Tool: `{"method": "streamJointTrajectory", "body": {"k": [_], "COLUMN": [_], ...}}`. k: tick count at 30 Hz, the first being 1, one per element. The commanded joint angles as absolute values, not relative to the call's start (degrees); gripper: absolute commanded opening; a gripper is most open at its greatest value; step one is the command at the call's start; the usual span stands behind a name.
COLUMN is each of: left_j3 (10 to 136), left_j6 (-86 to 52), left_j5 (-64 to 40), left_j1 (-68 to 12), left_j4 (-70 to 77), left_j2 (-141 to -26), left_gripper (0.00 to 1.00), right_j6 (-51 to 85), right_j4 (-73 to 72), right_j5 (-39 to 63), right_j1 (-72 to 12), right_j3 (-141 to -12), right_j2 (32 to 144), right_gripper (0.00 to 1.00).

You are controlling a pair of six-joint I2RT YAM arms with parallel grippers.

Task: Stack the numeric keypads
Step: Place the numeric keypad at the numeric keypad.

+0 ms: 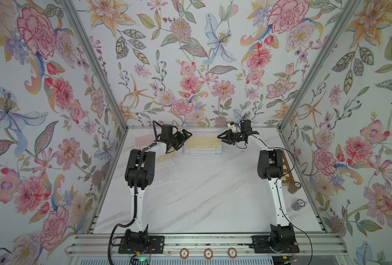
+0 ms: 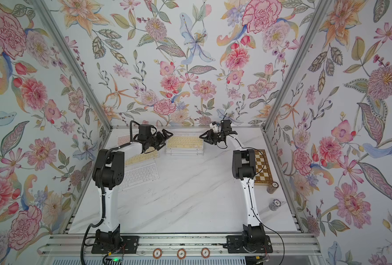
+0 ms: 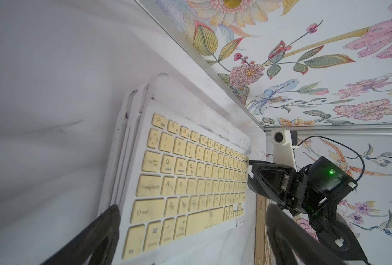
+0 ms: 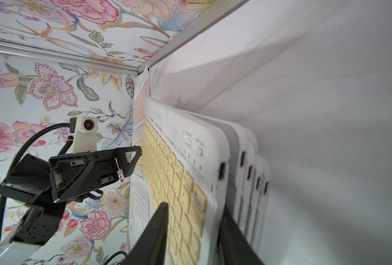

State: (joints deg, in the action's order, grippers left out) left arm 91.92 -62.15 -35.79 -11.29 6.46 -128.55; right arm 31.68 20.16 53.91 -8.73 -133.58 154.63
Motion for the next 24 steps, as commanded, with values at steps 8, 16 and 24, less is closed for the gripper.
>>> {"method": "streamJointTrajectory", "body": {"k": [8, 16, 24], "left_j3": [89.84, 89.24, 88.86], "left_j6": [-60.94, -60.74, -60.74], "left_j5": [-36.12, -36.21, -36.24], "left_j1": [-11.77, -11.78, -11.78], "left_j4": [6.16, 6.16, 6.15], "left_j2": [-125.44, -124.94, -124.54], "left_gripper": [0.99, 0.99, 0.99], "right_j6": [26.15, 25.85, 25.03], "right_j4": [24.26, 24.6, 24.78], "right_j5": [43.75, 41.92, 41.13], "right_j1": [-10.44, -10.26, -9.58], "right_j3": [-133.72, -133.53, -132.3], "right_j2": [151.89, 150.69, 148.58], "right_gripper": [0.42, 0.49, 0.56]}}
